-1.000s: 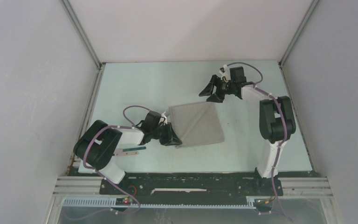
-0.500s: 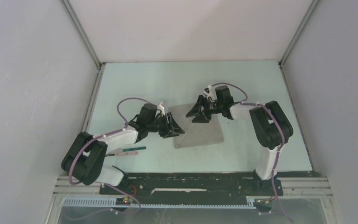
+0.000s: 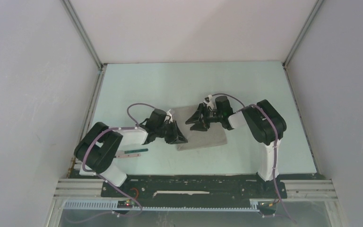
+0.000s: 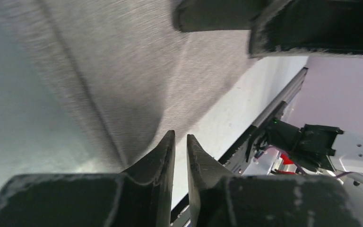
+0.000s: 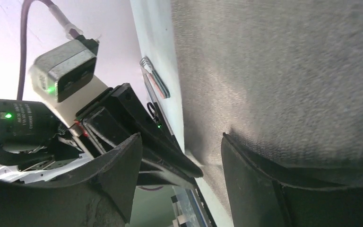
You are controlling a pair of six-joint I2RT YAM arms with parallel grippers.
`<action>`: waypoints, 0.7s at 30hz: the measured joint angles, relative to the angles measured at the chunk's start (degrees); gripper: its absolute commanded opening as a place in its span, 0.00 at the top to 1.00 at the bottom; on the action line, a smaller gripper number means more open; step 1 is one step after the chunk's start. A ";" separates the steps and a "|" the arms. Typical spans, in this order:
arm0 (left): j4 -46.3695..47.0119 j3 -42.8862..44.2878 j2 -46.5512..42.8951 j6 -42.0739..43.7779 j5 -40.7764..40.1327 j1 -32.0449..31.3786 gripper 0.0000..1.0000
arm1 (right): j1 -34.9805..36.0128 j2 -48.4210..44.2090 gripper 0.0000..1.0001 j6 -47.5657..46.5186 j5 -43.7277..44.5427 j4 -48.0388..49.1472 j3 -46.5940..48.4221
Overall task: Fold the napkin into a case and place the utensils inside
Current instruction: Smooth out the upper triangle-folded napkin at the center of the board.
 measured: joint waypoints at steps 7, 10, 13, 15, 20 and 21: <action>2.56 -4.02 2.58 -0.42 -2.19 1.36 0.84 | -2.45 4.22 0.29 1.84 -1.88 5.05 -0.02; 5.27 -5.33 2.60 -1.07 -2.03 1.44 0.84 | -4.22 5.64 0.29 2.40 -3.32 7.17 0.66; 7.61 -6.54 2.60 -1.75 -1.97 1.51 0.84 | -5.40 7.17 0.29 2.71 -4.33 8.31 2.32; 8.48 -6.99 2.56 -2.05 -1.95 1.55 0.84 | -6.16 8.20 0.29 3.19 -4.57 9.29 3.48; 9.29 -7.48 2.40 -2.14 -2.03 1.55 0.85 | -8.90 9.31 0.29 3.65 -4.52 9.84 5.07; 9.29 -7.48 2.40 -2.14 -2.03 1.55 0.84 | -9.62 9.40 0.29 3.63 -4.42 9.55 5.35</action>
